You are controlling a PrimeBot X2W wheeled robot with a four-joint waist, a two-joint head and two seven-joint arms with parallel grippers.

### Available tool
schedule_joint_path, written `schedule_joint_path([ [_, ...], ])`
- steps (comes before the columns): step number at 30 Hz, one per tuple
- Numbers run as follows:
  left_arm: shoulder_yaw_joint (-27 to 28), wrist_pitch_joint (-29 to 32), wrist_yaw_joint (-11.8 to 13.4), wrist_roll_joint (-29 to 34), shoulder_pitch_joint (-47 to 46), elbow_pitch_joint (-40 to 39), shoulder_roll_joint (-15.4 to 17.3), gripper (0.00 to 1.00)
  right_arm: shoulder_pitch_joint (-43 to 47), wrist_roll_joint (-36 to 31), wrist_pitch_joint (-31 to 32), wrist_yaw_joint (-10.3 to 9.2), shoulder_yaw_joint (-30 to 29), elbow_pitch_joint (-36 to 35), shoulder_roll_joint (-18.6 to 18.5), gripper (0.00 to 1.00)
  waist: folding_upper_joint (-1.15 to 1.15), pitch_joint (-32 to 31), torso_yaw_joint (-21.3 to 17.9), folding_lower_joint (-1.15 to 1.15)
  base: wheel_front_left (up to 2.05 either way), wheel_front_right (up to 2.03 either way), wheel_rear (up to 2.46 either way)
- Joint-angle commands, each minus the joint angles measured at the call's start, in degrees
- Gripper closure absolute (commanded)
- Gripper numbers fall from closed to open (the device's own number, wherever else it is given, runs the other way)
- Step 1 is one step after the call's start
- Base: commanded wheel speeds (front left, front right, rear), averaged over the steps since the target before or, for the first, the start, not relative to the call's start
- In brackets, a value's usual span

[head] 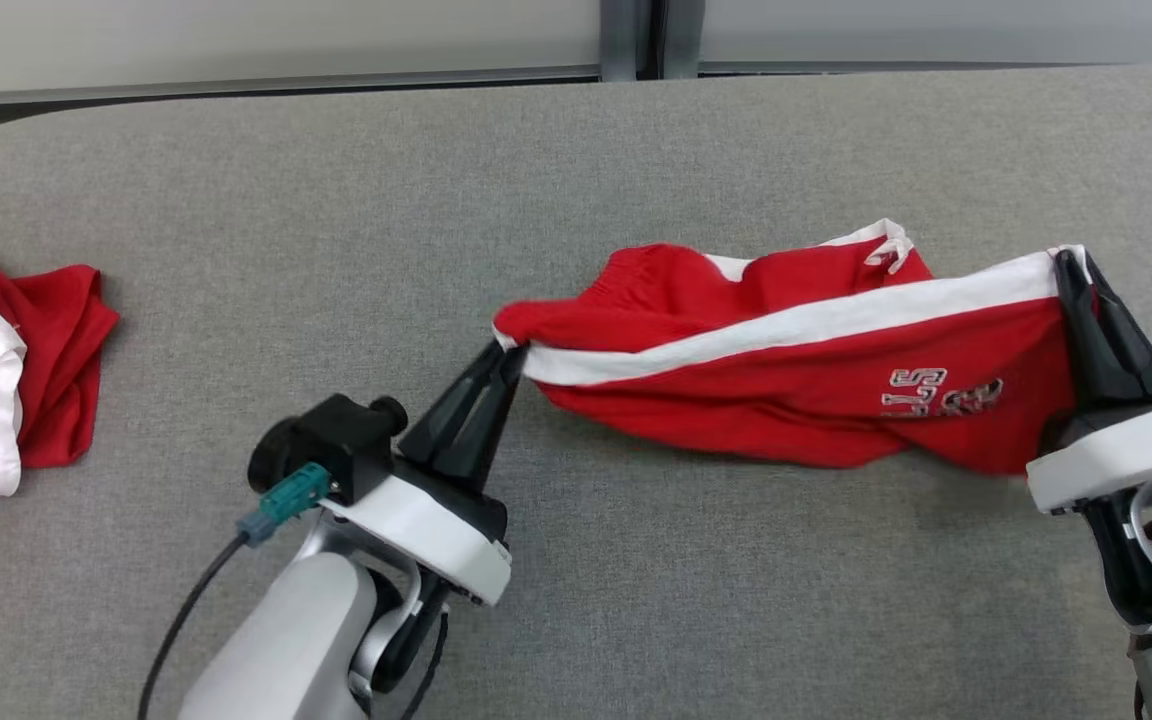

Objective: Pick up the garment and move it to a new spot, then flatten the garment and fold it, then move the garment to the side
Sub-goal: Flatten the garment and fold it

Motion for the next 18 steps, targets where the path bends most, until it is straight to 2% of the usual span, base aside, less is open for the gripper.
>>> schedule_joint_path([
  [1, 1.3, -0.3, 1.0, 0.4, -1.5, -3.0, 1.1, 1.0, 1.2, 0.1, -1.7, -0.02, -0.5, -2.7, 0.3, 1.0, 0.0, -1.6, -0.5, 0.0, 0.0, 0.0, 0.0],
  [7, 4.5, 1.1, 3.2, 1.1, -4.4, -13.8, 4.4, 1.0, 2.2, -1.3, -5.7, -0.02, -0.7, -12.8, -0.3, 1.0, 0.0, -4.7, -0.9, 0.0, 0.0, 0.0, 0.0],
  [8, 4.5, 1.1, 3.2, 1.1, -4.4, -13.8, 4.4, 1.0, 2.2, -1.3, -5.7, -0.02, -0.7, -12.8, -0.3, 1.0, 0.0, -4.7, -0.9, 0.0, 0.0, 0.0, 0.0],
  [10, 6.2, 2.3, 4.6, 2.0, -6.2, -18.8, 5.9, 1.0, 1.1, -2.1, -7.2, -0.02, -1.2, -17.9, -1.1, 1.0, 0.0, -6.3, -1.1, 0.0, 0.0, 0.0, 0.0],
  [18, 9.9, 7.4, 7.7, 1.7, -8.8, -28.6, 9.0, 1.0, -0.3, -2.9, -4.7, -0.02, -4.7, -24.5, -1.7, 1.0, 0.0, -8.6, -1.6, 0.0, 0.0, 0.0, 0.0],
])
